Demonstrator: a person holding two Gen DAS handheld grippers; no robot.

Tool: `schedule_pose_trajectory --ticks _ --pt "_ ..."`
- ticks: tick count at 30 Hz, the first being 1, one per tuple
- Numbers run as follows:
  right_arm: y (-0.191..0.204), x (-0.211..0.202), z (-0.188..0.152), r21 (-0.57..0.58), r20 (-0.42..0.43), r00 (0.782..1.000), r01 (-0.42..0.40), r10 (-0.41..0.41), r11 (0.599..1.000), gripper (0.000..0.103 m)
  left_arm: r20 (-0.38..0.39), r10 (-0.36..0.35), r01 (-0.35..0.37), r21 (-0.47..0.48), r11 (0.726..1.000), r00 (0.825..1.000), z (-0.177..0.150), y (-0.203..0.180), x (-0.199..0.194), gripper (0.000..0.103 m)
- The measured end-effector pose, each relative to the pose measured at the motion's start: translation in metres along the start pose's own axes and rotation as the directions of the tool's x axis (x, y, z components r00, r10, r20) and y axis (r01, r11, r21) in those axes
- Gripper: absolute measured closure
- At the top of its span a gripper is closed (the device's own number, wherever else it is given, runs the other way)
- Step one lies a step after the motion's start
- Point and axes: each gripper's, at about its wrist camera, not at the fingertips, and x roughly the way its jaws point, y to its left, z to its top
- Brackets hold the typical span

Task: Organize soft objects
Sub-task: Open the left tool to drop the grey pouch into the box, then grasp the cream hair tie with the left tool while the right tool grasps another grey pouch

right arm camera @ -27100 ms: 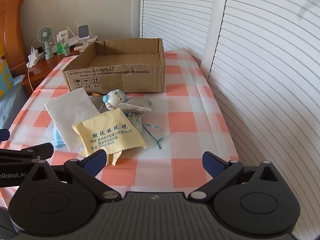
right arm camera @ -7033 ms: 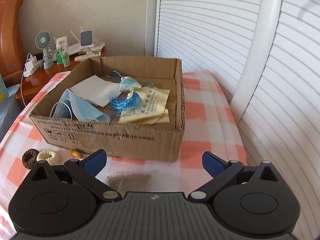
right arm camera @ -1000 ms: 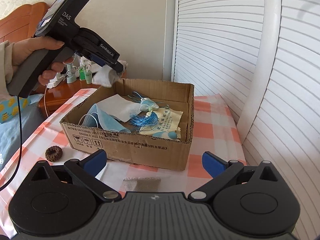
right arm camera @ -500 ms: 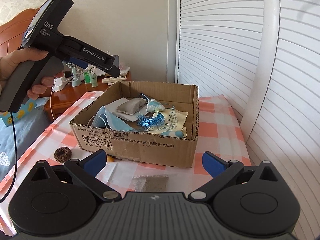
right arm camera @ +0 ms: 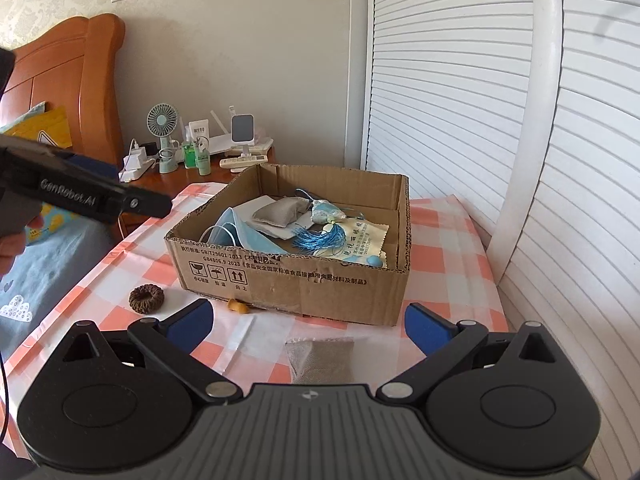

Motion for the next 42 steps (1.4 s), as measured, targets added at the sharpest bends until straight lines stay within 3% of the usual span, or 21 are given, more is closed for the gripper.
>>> schedule_pose_trajectory --ticks 8,13,17,28,32,42 --pt "-0.008 0.001 -0.007 0.042 -0.003 1.0 -0.011 0.012 0.999 0.0 -0.032 0.034 -0.037 -0.09 0.995 0.999 -0.045 -0.004 -0.02 0.002" --pt "-0.011 -0.003 -0.011 0.048 0.001 1.0 -0.027 0.027 0.998 0.0 -0.081 0.038 -0.049 -0.145 0.988 0.996 -0.063 -0.008 -0.009 0.002" --pt "-0.016 -0.003 -0.015 0.048 -0.002 1.0 -0.025 0.026 0.998 0.0 -0.136 0.034 -0.052 -0.137 0.989 0.99 -0.074 -0.017 0.004 0.002" --pt "-0.032 0.004 -0.027 0.082 -0.028 0.999 -0.028 0.03 0.996 0.0 -0.294 0.001 -0.053 -0.169 0.984 0.956 -0.103 -0.025 0.045 0.002" --pt "-0.035 0.012 -0.033 0.076 -0.064 0.997 -0.026 0.031 0.997 0.0 -0.324 -0.011 -0.054 -0.192 0.98 0.946 -0.111 -0.024 0.052 0.002" --pt "-0.026 0.059 -0.06 0.043 -0.217 0.976 0.007 0.002 0.999 0.0 -0.325 0.021 -0.082 -0.175 0.981 0.945 -0.111 -0.025 0.056 0.0"
